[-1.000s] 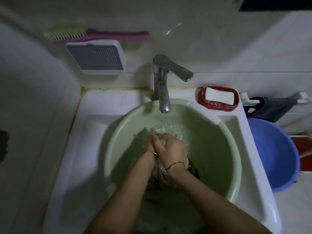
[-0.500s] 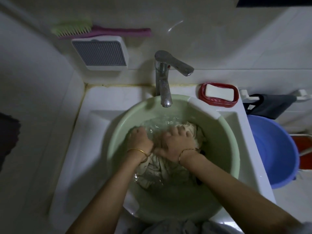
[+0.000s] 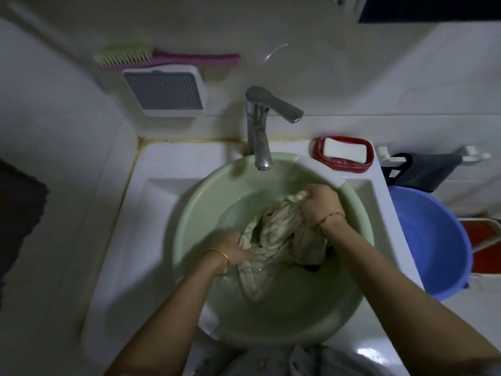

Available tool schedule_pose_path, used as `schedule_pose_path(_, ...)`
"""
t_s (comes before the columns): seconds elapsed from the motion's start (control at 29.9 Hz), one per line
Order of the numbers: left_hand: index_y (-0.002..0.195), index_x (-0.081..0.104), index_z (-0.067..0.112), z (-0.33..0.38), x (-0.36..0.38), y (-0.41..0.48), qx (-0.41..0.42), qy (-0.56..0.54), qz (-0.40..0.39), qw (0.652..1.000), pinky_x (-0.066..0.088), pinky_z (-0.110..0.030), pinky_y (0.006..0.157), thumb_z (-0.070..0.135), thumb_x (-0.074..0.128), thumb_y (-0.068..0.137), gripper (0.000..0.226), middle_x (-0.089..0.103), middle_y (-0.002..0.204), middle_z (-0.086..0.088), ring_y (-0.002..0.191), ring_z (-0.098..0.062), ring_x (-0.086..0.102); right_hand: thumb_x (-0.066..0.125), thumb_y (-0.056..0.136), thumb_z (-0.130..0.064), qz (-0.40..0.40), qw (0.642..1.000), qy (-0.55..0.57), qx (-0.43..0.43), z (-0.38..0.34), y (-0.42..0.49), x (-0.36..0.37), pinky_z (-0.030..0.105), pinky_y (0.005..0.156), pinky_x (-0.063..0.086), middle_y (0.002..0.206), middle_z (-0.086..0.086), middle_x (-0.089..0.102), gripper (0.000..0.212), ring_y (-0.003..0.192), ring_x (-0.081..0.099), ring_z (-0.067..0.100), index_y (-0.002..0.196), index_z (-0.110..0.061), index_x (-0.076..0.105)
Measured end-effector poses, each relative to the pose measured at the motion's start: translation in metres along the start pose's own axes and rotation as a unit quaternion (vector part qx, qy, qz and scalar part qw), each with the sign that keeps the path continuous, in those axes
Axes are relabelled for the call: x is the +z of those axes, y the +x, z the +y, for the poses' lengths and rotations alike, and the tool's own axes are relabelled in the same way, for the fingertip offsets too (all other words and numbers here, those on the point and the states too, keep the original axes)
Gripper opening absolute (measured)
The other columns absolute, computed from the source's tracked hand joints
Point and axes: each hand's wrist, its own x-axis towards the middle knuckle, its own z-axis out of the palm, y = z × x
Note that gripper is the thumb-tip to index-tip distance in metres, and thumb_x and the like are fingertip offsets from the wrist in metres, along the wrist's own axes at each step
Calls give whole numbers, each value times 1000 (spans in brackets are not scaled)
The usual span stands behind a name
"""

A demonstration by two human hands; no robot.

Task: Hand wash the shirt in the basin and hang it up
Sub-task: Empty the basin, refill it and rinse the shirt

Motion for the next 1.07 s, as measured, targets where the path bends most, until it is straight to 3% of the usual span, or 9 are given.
schedule_pose_path(0.13, 58, 62, 25, -1, -30, 5, 44, -196, 97, 975, 43, -44, 61, 49, 58, 39, 32, 60, 60, -3, 60, -20, 53, 45, 94, -11, -11, 980, -196, -33, -2, -10, -17, 36, 85, 47, 104, 11, 66, 20, 99, 60, 30, 99, -7, 65)
schedule_pose_path(0.27, 46, 46, 19, 18, -73, -6, 86, -355, 150, 919, 26, -32, 59, 29, 58, 44, 15, 36, 57, 1, 62, -17, 34, 46, 93, -14, -127, 934, -335, -4, -4, -24, -7, 39, 95, 43, 119, 12, 58, 24, 113, 51, 29, 113, -10, 60)
schedule_pose_path(0.37, 67, 50, 19, 23, -83, -7, 99, -253, 169, 948, 34, -24, 57, 25, 55, 50, 19, 46, 70, 2, 66, -14, 43, 43, 96, -19, -177, 887, -426, -12, 2, -28, 10, 39, 99, 38, 134, 11, 49, 34, 123, 43, 30, 128, -12, 51)
schedule_pose_path(0.47, 116, 50, 19, 18, -68, 1, 98, -19, 151, 983, 47, -29, 84, 21, 66, 64, 54, 55, 113, -8, 97, -25, 57, 45, 96, -26, -237, 832, -502, -1, 7, -25, 25, 43, 100, 35, 145, 14, 37, 45, 129, 34, 32, 139, -13, 40)
schedule_pose_path(0.53, 141, 29, 20, 15, -45, 4, 106, 98, 123, 982, 38, -34, 103, 14, 65, 72, 78, 41, 135, -14, 121, -32, 45, 46, 95, -25, -258, 830, -493, 24, 6, -21, 33, 47, 97, 34, 149, 15, 30, 51, 134, 28, 36, 144, -14, 34)
schedule_pose_path(0.67, 133, 32, 13, 14, -7, 1, 74, 188, 236, 951, 31, -34, 102, 24, 59, 78, 62, 31, 136, -13, 123, -32, 35, 43, 93, -24, -113, 902, -414, -51, -10, -20, 41, 55, 102, 31, 141, 9, 39, 46, 129, 34, 35, 139, -21, 38)
schedule_pose_path(0.87, 148, 7, 29, 1, 21, 12, -24, 230, 65, 971, 20, -43, 112, 45, 64, 80, 90, -3, 153, -18, 139, -37, 13, 32, 89, -67, -183, 874, -438, -107, 10, -3, 97, 72, 104, 8, 158, 10, -16, 81, 141, -8, 48, 149, -34, -9)
schedule_pose_path(0.97, 145, 12, 35, 2, 24, 18, -63, 223, 42, 972, 26, -46, 108, 41, 61, 83, 79, 4, 150, -16, 133, -39, 21, 20, 90, -70, -191, 825, -507, -163, 23, -8, 118, 74, 101, 15, 156, 10, -22, 79, 139, -7, 52, 149, -29, -12)
schedule_pose_path(1.07, 145, 13, 38, -4, 20, 22, -76, 116, 18, 990, 29, -46, 111, 31, 49, 90, 66, 7, 151, -19, 132, -44, 27, 28, 96, -56, -136, 843, -499, -148, 26, 7, 112, 62, 95, 34, 157, 14, -11, 69, 136, 11, 52, 149, -34, -11)
